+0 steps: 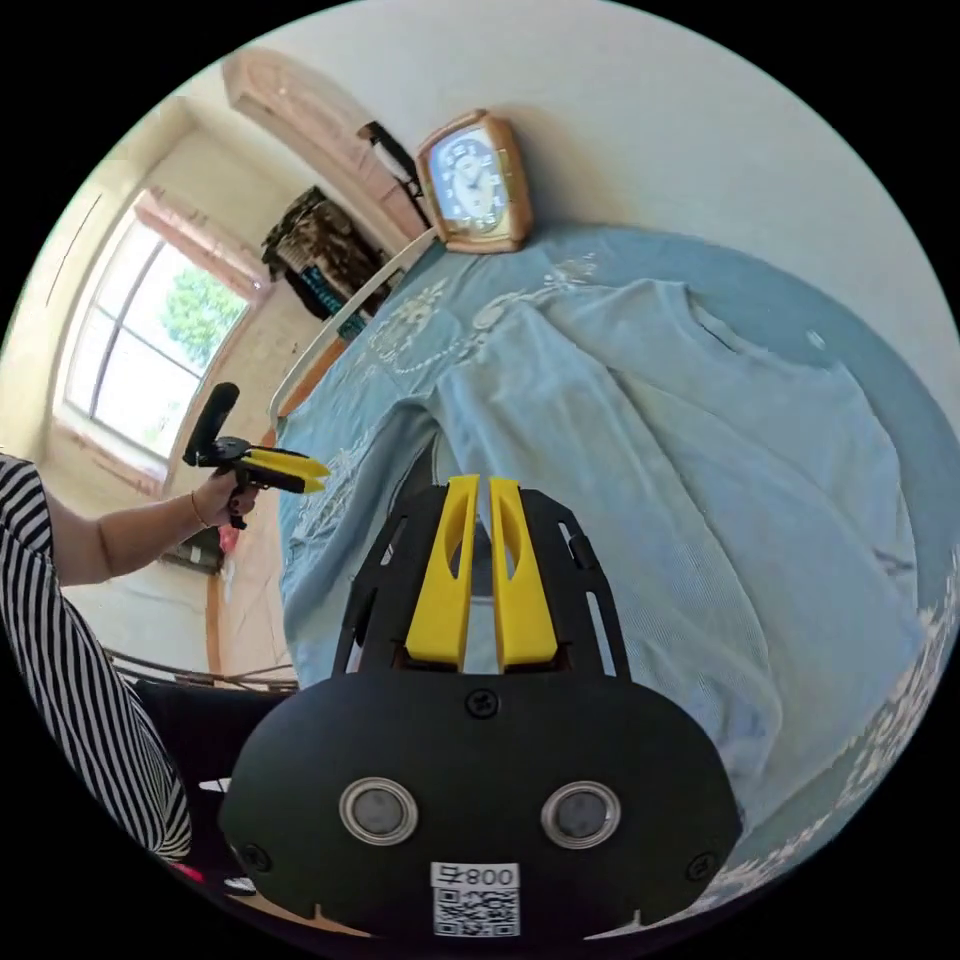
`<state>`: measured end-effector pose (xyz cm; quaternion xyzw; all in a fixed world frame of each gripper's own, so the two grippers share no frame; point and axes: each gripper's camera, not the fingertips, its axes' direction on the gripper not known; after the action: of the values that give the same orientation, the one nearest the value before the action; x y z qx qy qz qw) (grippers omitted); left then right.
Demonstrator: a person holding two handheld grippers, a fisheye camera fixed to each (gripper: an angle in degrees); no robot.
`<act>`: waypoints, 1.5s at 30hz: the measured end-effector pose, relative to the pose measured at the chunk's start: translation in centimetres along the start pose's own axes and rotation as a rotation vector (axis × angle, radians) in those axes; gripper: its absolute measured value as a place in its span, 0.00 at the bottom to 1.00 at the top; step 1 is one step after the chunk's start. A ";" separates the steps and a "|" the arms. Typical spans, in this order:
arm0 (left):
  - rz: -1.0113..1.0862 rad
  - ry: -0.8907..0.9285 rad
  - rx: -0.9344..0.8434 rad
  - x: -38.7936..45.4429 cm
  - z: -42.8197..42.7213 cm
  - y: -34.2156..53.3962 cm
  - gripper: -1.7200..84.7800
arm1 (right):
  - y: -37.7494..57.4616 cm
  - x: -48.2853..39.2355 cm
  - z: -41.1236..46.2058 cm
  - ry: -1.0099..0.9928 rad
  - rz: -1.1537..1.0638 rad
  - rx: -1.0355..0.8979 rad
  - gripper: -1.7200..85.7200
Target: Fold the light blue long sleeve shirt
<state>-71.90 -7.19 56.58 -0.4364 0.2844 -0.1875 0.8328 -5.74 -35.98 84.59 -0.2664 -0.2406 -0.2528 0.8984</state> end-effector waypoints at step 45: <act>0.216 0.190 0.118 -13.1 -2.1 5.2 0.08 | -9.2 -5.4 23.1 -0.088 0.006 -0.084 0.06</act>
<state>-82.93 1.73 55.35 -0.3337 0.3957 -0.1535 0.8417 -22.01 -27.04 101.98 -0.3154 -0.2686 -0.2481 0.8757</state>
